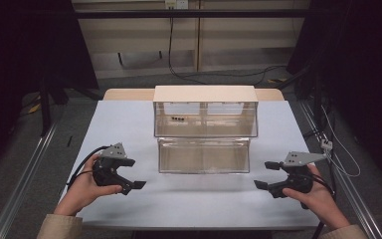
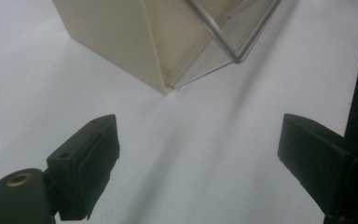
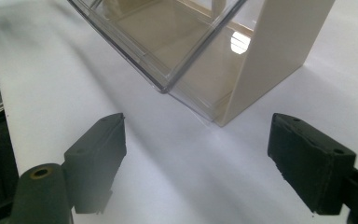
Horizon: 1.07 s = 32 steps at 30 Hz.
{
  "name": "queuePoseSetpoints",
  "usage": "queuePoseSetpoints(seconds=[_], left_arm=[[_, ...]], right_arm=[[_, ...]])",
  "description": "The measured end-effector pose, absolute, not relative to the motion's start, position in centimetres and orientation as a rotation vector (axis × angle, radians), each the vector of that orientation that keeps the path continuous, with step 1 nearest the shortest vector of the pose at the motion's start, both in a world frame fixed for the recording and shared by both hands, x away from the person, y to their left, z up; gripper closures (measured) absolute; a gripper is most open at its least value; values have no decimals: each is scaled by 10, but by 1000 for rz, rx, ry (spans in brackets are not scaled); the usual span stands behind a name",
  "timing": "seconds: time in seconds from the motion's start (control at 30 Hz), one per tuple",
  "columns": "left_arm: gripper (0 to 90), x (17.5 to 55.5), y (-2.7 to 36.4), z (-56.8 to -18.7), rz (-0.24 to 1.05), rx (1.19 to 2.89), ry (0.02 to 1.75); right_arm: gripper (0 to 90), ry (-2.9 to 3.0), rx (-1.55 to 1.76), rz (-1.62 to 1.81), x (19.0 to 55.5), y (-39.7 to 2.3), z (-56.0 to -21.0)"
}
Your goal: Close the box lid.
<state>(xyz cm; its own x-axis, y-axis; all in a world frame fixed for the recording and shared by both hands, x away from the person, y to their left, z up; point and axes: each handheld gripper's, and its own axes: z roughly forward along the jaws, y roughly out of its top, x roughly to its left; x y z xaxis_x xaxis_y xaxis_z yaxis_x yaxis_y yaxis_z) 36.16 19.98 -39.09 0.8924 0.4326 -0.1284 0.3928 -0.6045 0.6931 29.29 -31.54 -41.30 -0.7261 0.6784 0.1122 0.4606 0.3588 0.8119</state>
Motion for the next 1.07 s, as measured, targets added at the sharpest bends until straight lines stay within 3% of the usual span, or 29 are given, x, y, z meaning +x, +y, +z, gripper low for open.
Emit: queuePoseSetpoints(seconds=[1.07], left_arm=[[111, 358, 213, -412, 102, 2264, 628]], right_arm=[[194, 2328, 1067, 1305, 286, -320, -443]])
